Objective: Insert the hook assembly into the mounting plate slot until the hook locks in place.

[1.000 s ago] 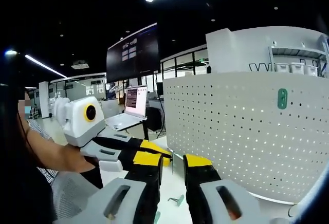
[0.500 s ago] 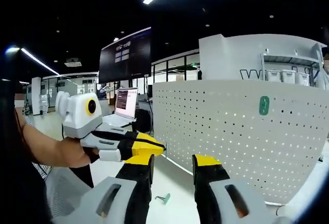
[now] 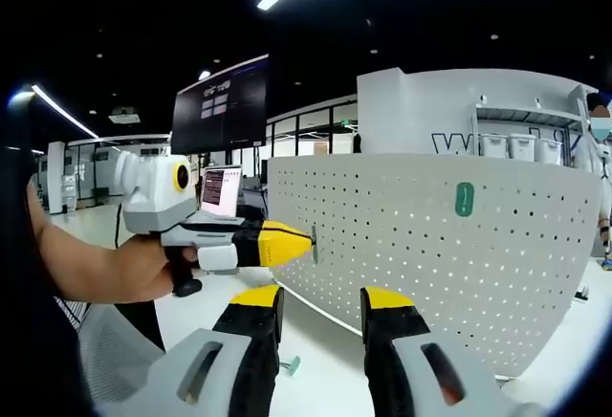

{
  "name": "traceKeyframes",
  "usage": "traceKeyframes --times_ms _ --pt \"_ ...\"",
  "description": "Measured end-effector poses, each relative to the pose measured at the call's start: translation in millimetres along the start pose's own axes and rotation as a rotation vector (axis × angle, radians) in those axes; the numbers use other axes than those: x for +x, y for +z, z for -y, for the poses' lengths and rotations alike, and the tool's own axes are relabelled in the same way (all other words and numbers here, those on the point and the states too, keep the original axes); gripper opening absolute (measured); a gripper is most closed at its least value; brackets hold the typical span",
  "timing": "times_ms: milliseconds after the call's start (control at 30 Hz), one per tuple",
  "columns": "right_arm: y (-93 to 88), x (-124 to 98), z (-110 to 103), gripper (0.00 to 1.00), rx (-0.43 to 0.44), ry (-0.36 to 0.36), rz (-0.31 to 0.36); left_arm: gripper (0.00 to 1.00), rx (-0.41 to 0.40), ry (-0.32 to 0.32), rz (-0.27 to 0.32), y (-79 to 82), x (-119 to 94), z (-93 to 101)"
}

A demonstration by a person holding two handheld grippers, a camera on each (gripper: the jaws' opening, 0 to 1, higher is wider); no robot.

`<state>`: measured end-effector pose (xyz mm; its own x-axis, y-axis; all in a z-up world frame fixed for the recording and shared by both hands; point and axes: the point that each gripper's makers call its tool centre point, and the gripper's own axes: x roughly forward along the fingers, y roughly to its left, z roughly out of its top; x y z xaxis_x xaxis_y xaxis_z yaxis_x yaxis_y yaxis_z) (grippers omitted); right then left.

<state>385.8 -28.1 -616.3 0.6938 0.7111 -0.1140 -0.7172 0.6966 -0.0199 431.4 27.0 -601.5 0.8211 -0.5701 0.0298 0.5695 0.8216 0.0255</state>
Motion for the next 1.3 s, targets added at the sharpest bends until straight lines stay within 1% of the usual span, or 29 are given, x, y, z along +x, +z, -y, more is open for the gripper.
traceKeyframes --times_ms 167,333,533,667,833,1000,1167,1300 --pt "1.7 -6 6 0.31 0.002 -0.018 0.007 0.03 -0.002 0.023 0.021 7.8 12 -1.7" --pt "3.4 -11 11 0.31 0.002 -0.034 0.011 0.03 0.010 0.034 0.034 14.7 25 0.9" --pt "3.9 -18 19 0.31 0.011 -0.056 0.015 0.03 0.017 0.049 0.040 19.9 40 3.3" --pt "1.5 -24 24 0.31 0.020 -0.071 0.017 0.03 0.024 0.058 0.040 20.3 49 3.8" --pt "-1.2 -27 30 0.31 0.030 -0.083 0.016 0.03 0.021 0.071 0.045 24.0 64 1.7" --pt "-2.8 -29 37 0.31 0.040 -0.094 0.019 0.03 0.014 0.080 0.052 31.0 82 -0.8" --pt "-3.8 -31 41 0.31 0.047 -0.102 0.023 0.03 0.023 0.099 0.061 38.4 94 -5.8" --pt "-4.9 -32 44 0.31 0.052 -0.106 0.024 0.03 0.029 0.116 0.059 39.7 104 -10.9"
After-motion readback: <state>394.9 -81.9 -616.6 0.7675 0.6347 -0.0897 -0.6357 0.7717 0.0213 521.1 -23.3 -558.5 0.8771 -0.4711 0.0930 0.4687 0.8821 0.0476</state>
